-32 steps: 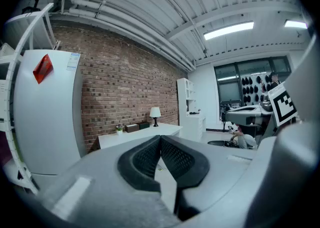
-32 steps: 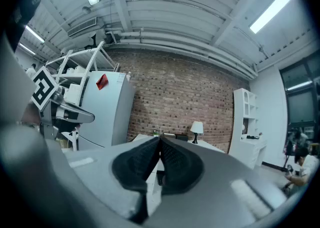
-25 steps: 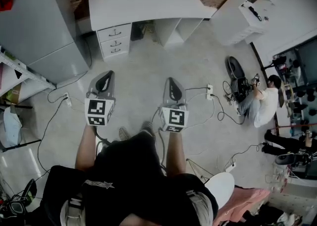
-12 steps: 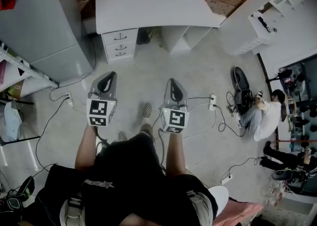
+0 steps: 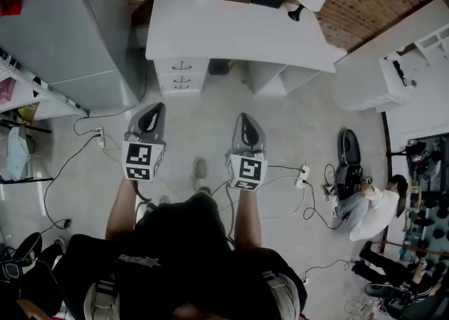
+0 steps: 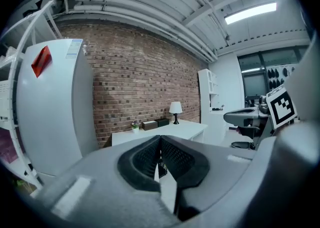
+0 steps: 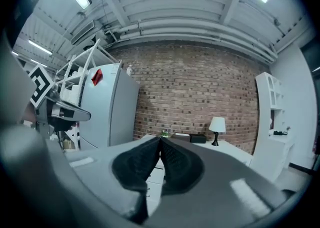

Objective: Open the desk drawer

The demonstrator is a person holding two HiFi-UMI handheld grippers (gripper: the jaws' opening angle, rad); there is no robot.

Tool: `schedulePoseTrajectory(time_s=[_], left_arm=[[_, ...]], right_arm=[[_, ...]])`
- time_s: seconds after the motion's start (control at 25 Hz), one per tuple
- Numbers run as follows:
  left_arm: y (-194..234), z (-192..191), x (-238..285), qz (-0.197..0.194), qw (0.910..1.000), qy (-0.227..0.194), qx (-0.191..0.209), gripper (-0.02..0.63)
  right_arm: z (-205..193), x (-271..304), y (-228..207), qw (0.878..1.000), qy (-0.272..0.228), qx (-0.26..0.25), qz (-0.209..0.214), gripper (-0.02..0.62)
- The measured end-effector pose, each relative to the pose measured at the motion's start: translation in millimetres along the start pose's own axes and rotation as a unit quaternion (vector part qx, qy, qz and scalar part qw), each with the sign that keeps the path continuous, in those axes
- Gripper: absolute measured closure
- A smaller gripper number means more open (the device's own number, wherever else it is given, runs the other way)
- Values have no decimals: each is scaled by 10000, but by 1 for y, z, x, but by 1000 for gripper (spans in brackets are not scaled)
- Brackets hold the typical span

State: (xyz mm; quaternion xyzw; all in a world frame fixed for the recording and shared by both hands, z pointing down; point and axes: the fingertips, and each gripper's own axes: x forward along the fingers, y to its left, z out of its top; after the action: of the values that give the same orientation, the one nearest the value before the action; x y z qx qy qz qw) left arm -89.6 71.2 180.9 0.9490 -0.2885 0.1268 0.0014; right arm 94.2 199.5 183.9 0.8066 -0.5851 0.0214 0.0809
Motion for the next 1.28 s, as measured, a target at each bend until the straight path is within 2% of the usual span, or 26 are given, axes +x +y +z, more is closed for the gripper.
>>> schedulePoseTrajectory(time_s=[0.4,0.6,0.92,1.08,1.28], left_arm=[[14,-5,92,610,9974,301,-238,595],[22,-17,124,944,9937,503,-342,595],[52,-48,143,1348,9872,667,-530,595],[72,-76,151,1445,9834,860,-678,595],[105,-125,171,1531,9804,911,-838,595]], right_arm=[[-18,104,-38,9970,140,27,766,592],[-30,155,-42,9921,216,-52,1232,592],[-59,212,-5,9821,338,-188,1843,592],[-85,238,17,9790,460,-154,1981,592],[-131,275,42,9774,617,-235,2007,592]])
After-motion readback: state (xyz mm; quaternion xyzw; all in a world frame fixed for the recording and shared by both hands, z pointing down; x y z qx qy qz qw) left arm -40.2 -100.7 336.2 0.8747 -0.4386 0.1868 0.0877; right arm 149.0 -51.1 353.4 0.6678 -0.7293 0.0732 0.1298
